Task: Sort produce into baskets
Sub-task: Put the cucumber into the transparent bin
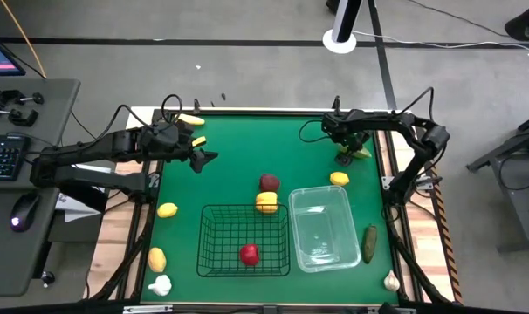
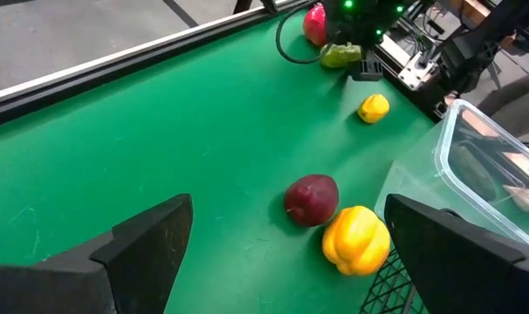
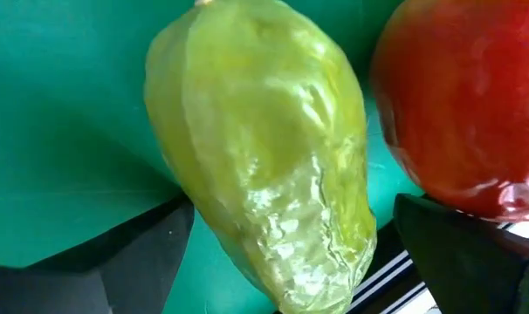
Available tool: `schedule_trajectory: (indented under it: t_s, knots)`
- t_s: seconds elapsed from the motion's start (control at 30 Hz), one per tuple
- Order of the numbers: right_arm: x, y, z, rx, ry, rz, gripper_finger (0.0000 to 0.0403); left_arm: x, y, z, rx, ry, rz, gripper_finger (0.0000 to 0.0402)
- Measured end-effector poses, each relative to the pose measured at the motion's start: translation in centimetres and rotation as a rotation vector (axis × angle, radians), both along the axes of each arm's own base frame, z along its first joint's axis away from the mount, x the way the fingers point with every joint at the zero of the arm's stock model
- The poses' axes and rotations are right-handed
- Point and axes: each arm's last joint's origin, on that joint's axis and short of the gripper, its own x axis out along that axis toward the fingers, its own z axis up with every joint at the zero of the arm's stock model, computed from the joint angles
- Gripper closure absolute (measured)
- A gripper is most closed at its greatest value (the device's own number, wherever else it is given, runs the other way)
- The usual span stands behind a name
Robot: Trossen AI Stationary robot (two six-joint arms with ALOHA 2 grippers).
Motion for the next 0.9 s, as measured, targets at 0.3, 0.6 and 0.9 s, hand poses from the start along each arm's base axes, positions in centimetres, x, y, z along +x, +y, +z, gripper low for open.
schedule_trajectory:
  t_s: [0.3,0.6,0.9]
  knots:
    - [0.1,0.0,0.0,0.008,-0.020,-0.022,0.0008,0.0,0.0,0.0,-0.001,0.000,0.001,0.0035]
    - [0.2,0.4,0.2,0.039,-0.041,-0.009,0.0168,0.0,0.1,0.0,0.021,0.004,0.028,0.0035]
    - [-0.9,4.0,8.4,-0.081,-0.417,-0.023,0.0244,0.0,0.1,0.0,0.026,0.006,0.036,0.0035]
